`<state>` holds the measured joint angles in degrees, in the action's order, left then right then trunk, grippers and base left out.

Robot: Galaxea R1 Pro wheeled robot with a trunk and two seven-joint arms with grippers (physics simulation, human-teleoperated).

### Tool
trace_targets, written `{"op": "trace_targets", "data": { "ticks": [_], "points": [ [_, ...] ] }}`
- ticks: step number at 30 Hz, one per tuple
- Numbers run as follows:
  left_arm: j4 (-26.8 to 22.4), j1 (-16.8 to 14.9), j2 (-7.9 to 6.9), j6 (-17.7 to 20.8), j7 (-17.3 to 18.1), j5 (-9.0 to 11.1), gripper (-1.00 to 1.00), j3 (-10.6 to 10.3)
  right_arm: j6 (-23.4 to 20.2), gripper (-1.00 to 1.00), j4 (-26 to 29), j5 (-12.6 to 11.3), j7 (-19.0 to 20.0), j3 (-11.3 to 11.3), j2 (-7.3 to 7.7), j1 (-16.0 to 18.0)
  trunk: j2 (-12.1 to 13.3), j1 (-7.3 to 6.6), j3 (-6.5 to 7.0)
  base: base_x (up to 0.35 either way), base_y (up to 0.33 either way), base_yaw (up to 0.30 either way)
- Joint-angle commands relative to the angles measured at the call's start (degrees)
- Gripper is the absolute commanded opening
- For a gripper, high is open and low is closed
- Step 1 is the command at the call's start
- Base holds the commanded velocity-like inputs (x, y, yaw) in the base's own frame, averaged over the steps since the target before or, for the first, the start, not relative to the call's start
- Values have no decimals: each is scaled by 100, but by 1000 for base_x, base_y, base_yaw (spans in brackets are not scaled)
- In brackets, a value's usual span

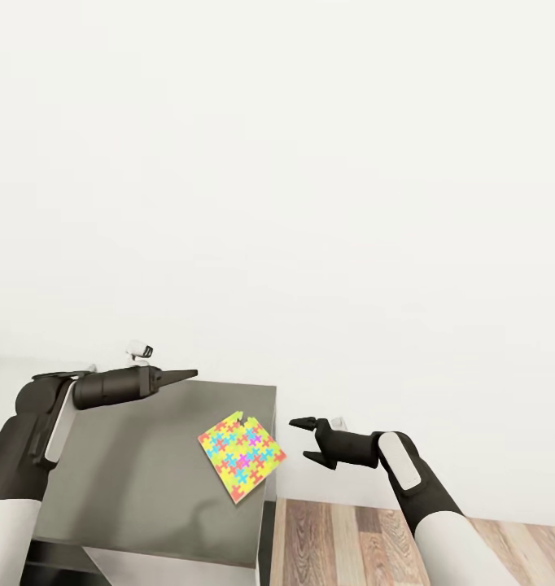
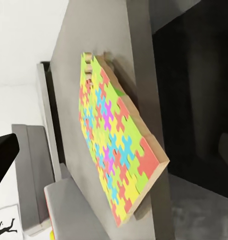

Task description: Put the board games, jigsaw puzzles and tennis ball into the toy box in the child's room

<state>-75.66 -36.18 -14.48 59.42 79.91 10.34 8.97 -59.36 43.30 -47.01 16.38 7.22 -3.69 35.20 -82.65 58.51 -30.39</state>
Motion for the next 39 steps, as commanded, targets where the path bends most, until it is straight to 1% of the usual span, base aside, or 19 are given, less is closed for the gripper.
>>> {"op": "trace_targets", "data": {
  "ticks": [1, 4, 6, 7, 9, 12, 15, 23, 24, 26, 29, 31, 33, 36, 39],
  "points": [
    [-4, -3, -2, 58, 12, 14, 100, 0, -32, 100, -2, 60, 49, 33, -5, 5, -3, 0, -6, 12, 7, 0],
    [-8, -3, -7, 58, 23, 50, 100, 2, -32, 100, -5, 60, 50, 34, -2, 5, -3, 0, -6, 6, 4, 0],
    [-9, -3, -9, 58, 28, 102, 100, 1, -32, 100, -7, 60, 50, 34, -1, 5, -3, 0, -6, 2, 1, 0],
    [-10, -3, -10, 58, 31, 165, 100, -1, -30, 100, -17, 60, 50, 34, 0, 5, -3, 0, -6, 1, 1, 0],
    [-10, -3, -10, 58, 32, 211, 100, -1, -17, 100, -43, 60, 47, 38, -4, 6, -83, 44, -42, 0, 0, 0],
    [-49, -3, -10, 58, 33, 246, 100, -2, 211, 100, -119, 63, 58, 42, -3, 17, -204, 110, -96, 0, 0, 0],
    [-127, -3, -11, 58, 34, 254, 100, -11, 343, 100, -149, 65, 69, 33, -1, 46, -324, 176, -150, 0, 0, 0],
    [-196, -3, -11, 58, 34, 266, 100, -9, 412, 100, -171, 69, 73, -20, -11, 89, -645, 351, -293, 0, 0, 0],
    [-199, -3, -11, 58, 34, 266, 100, -9, 414, 100, -172, 69, 71, -26, -22, 88, -645, 351, -293, 0, 0, 0],
    [-201, -3, -11, 58, 34, 267, 100, -9, 415, 100, -173, 67, 73, -71, -31, 86, -645, 351, -293, 0, 0, 0],
    [-207, -3, -22, 58, 35, 269, 100, 0, 414, 100, -178, 57, 71, -257, -28, 86, -645, 351, -293, 0, 0, 0],
    [-208, -3, -27, 58, 39, 297, 100, 4, 411, 100, -180, 48, 74, -377, -40, 85, -645, 351, -293, 0, 0, 0],
    [-211, -3, -23, 58, 41, 375, 100, 1, 409, 100, -206, 40, 70, -490, -75, 84, -645, 351, -293, 0, 0, 0],
    [-212, -3, -21, 58, 42, 432, 100, 0, 408, 100, -293, 44, 68, -542, -94, 84, -645, 351, -293, 0, 2, 0],
    [-212, -3, -20, 58, 42, 449, 100, 0, 406, 100, -341, 41, 72, -554, -69, 85, -645, 351, -293, 0, 59, 0]
  ]
}}
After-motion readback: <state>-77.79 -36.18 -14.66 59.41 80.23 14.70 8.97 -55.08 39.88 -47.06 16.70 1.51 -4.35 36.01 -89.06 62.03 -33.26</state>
